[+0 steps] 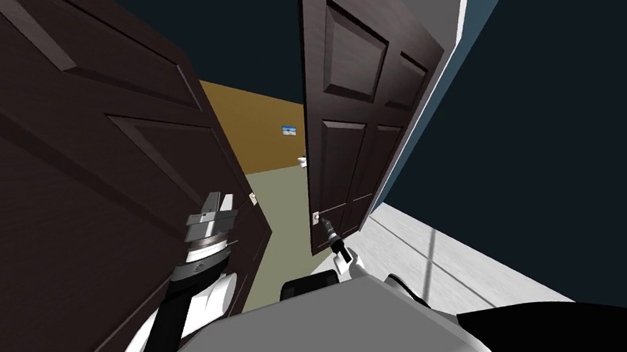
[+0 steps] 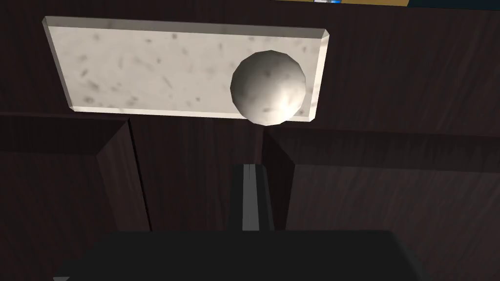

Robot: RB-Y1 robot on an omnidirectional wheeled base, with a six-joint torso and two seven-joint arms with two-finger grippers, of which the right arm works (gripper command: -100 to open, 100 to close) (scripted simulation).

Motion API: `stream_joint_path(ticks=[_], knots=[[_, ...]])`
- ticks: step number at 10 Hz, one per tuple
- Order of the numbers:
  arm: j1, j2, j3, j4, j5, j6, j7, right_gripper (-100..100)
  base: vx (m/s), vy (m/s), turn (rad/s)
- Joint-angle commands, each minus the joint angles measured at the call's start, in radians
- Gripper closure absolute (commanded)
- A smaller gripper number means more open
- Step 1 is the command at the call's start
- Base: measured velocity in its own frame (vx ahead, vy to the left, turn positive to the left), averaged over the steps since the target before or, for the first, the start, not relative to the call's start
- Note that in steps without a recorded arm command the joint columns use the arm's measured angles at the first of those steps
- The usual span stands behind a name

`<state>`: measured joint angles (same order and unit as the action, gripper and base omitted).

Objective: Push the door open

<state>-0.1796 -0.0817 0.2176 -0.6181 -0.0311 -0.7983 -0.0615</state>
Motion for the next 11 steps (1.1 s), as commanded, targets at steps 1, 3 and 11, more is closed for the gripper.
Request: stream_joint_path(ticks=[1, 3, 11], knots=[[0.006, 0.002, 0.003, -0.009, 0.000, 0.004, -0.003, -100, -0.205, 0.002, -0.027], [0.009, 0.009, 0.006, -0.013, -0.001, 0.004, -0.008, -100, -0.205, 0.005, -0.037], [0.014, 0.012, 0.001, -0.011, -0.006, -0.006, -0.006, -100, -0.002, 0.020, 0.003]])
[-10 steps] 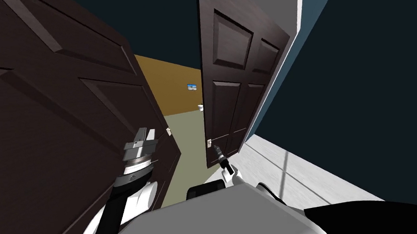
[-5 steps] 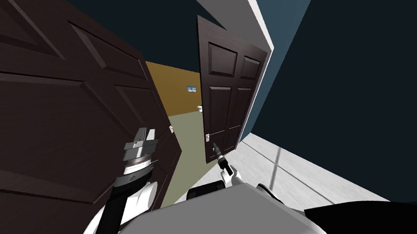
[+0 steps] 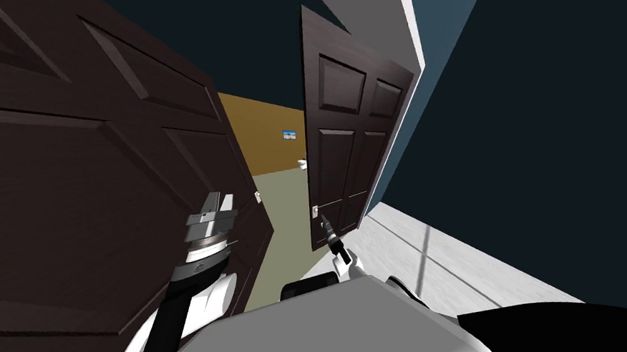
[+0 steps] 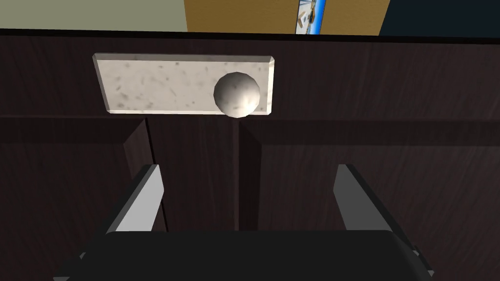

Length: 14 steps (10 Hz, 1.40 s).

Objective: Push the door open

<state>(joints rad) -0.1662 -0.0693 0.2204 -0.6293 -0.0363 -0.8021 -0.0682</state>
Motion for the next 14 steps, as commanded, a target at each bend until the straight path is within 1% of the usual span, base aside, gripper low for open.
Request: stream_joint_path(ticks=[1, 4, 6, 7, 8, 13, 14], knots=[[0.001, 0.000, -0.004, 0.002, -0.001, -0.005, 0.003, -100, 0.206, 0.064, 0.028], [0.001, 0.005, -0.010, 0.006, -0.004, -0.012, 0.008, -100, 0.190, 0.057, 0.025], [0.001, 0.012, -0.014, 0.009, -0.005, -0.016, 0.011, -100, 0.195, 0.043, 0.023], [0.003, 0.010, -0.012, 0.008, -0.005, -0.014, 0.010, -100, 0.067, 0.002, -0.001], [0.003, 0.010, -0.012, 0.008, -0.005, -0.014, 0.010, 100, -0.015, 0.004, 0.001], [0.003, 0.010, -0.012, 0.008, -0.005, -0.014, 0.010, 100, -0.010, -0.001, 0.001], [0.002, 0.005, -0.023, 0.010, -0.010, -0.013, 0.020, 100, 0.100, 0.004, -0.020]])
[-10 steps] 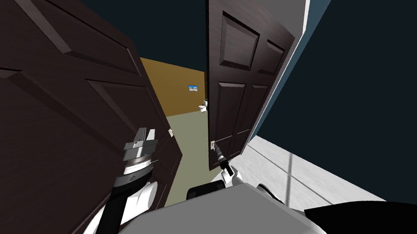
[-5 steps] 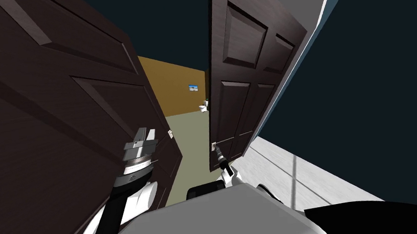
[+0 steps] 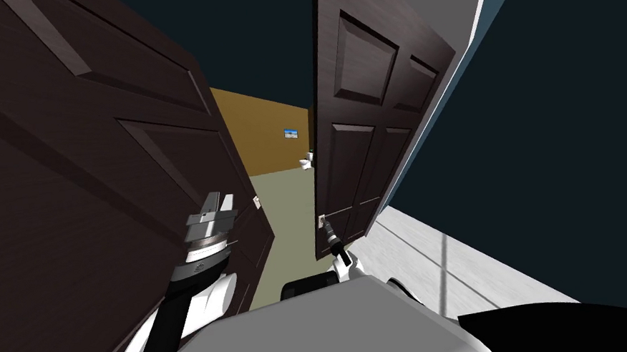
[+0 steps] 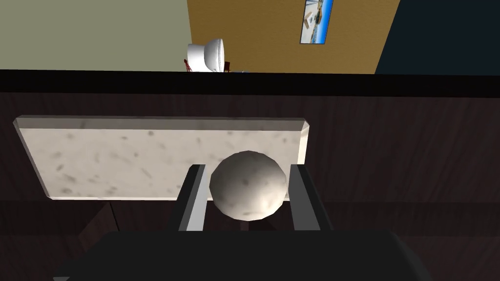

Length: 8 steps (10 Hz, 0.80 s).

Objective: Push the door open

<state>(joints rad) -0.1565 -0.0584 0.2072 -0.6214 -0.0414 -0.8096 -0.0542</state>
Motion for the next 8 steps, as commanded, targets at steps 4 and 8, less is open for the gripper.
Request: stream_joint_path(ticks=[4, 8], knots=[[-0.009, -0.012, -0.029, 0.004, -0.013, -0.005, 0.020, 100, 0.153, 0.035, -0.032], [-0.015, -0.015, -0.055, 0.019, -0.027, -0.007, 0.038, -100, 0.136, 0.033, -0.108]])
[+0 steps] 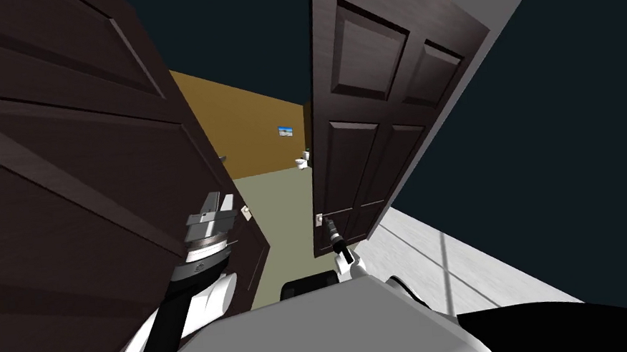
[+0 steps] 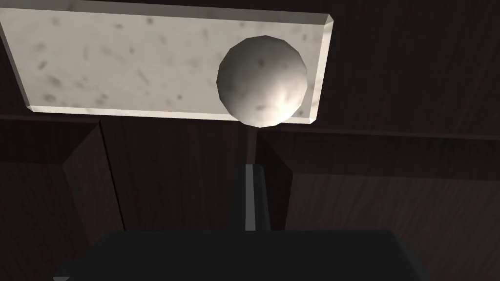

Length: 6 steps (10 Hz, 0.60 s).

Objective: Push the door open

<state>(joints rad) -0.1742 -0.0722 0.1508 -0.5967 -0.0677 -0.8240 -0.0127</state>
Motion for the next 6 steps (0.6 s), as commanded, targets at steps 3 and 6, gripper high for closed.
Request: stream_joint_path(ticks=[3, 6], knots=[[0.001, 0.003, -0.002, -0.011, -0.005, 0.015, -0.004, -100, -0.219, 0.053, -0.044], [-0.001, 0.021, -0.006, -0.018, -0.011, 0.026, -0.004, -100, -0.251, 0.068, -0.058]])
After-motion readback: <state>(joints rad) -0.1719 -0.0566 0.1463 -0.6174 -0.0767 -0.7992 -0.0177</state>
